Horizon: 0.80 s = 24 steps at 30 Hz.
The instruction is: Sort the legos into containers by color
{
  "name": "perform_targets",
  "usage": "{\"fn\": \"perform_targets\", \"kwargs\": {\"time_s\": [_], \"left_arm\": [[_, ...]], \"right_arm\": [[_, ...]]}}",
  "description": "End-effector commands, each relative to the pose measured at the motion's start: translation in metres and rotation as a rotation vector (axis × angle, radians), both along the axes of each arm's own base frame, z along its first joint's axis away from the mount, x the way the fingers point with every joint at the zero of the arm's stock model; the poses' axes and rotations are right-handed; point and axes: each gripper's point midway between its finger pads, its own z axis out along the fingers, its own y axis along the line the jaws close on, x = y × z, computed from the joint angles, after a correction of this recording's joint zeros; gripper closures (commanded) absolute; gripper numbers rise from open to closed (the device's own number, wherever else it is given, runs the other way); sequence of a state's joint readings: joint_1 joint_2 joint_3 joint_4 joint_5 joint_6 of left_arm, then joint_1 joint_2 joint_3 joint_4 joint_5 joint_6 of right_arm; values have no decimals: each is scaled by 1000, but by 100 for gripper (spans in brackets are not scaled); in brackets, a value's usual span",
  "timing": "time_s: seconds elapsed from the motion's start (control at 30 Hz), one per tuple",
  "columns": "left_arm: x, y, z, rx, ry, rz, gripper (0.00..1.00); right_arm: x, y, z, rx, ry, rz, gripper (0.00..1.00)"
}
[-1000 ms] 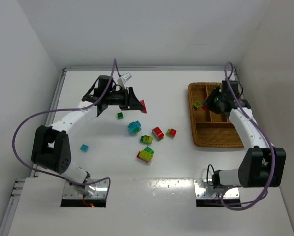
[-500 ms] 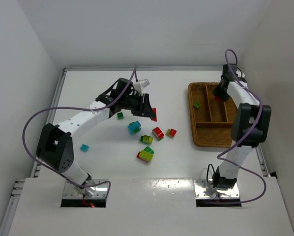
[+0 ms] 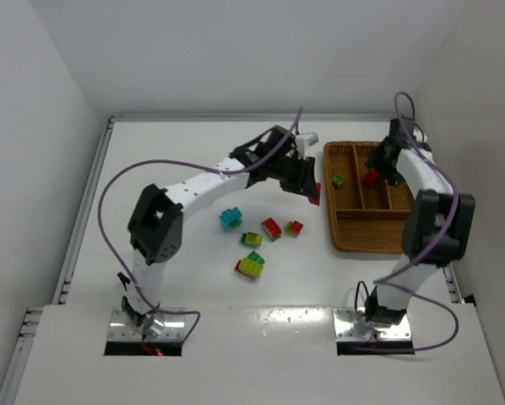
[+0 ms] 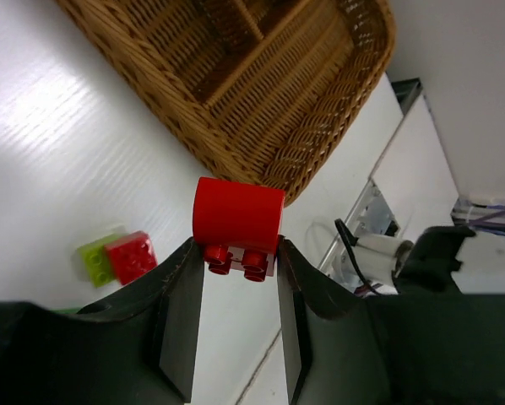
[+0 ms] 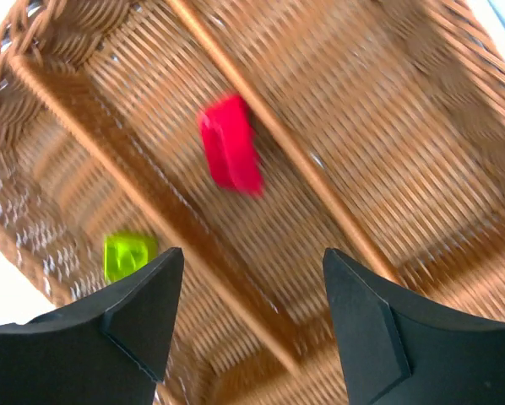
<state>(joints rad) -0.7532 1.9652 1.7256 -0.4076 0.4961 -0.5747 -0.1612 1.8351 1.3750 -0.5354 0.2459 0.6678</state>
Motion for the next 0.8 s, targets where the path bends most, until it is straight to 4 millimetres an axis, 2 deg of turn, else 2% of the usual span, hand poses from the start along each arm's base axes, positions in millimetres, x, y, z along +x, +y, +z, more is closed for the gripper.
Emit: {"fn": "perform_targets", "kwargs": {"time_s": [0.0,0.03,0.13,0.17,0.2,0.27,0.33,0.4,0.47,0.53,0.6,0.67,0.7,0.77], "left_arm": [[-9,-33,6,34,-23,4,100],[-9,-50,-4,57,-28,-1,100],[-10,-73,-21,96,-16,-17,100],[-12,-88,-30,100,-14,-35,100],[-9,-92,-34,98,-15,-35,100],[-23,-113,-27,70,-28,-66,100],[-30,-127,-42,69,-13,-89,100],[-28,-136,-42,35,3,-79,100],[-25,-142,-38,5,5,-65,100],[-12,-144,-29,-27,-18,-37,100],[1,-152,-11,-109,-38,-8,100],[13,-158,-20,-141,-31,18,100],[23,-163,-8,-204,-28,35,100],[30,-169,-7,-257,-10,48,100]], "right_arm": [[-27,-7,66,21,-200,-55,32],[-41,-4,55,47,-207,-61,24],[-70,-3,66,52,-257,-110,17],[-77,-5,68,56,-261,-128,15],[-82,-3,68,56,-265,-128,15],[-91,-9,83,58,-309,-166,15],[-97,-14,90,61,-325,-182,15],[-94,-13,109,62,-369,-171,15],[-96,-15,115,51,-367,-180,15],[-95,-14,117,69,-375,-201,15],[-88,-6,118,119,-407,-187,15],[-78,-1,120,170,-432,-190,15],[-75,0,120,178,-431,-183,15],[-65,-1,134,191,-461,-183,15]]}}
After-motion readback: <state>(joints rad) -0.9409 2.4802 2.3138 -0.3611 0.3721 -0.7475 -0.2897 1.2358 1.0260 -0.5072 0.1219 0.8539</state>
